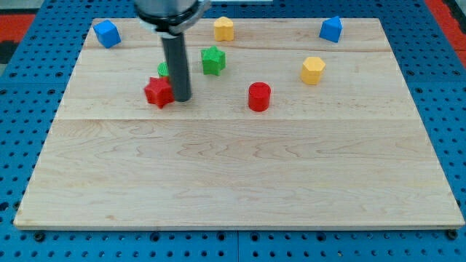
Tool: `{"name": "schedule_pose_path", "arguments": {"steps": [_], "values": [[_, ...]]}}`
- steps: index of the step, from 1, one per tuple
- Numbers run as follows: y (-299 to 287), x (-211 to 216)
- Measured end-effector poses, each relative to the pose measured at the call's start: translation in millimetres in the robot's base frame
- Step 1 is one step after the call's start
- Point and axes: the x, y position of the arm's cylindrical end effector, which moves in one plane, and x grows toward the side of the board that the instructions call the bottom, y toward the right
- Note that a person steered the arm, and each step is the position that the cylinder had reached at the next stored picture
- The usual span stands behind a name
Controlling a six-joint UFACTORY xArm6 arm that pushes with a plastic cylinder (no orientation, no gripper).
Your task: Move the yellow hexagon towards the right center of the board
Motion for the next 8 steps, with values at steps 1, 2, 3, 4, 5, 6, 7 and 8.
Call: {"name": "schedule_pose_path", "arguments": {"steps": [1,2,3,4,5,6,7,8], "values": [[7.6,-7.5],[-10.5,-22.8],[-69.6,12.0],[-77.9,13.0],[-32.9,10.7],[-18.0,12.6],[9.2,13.3],[46.4,-25.4]]}}
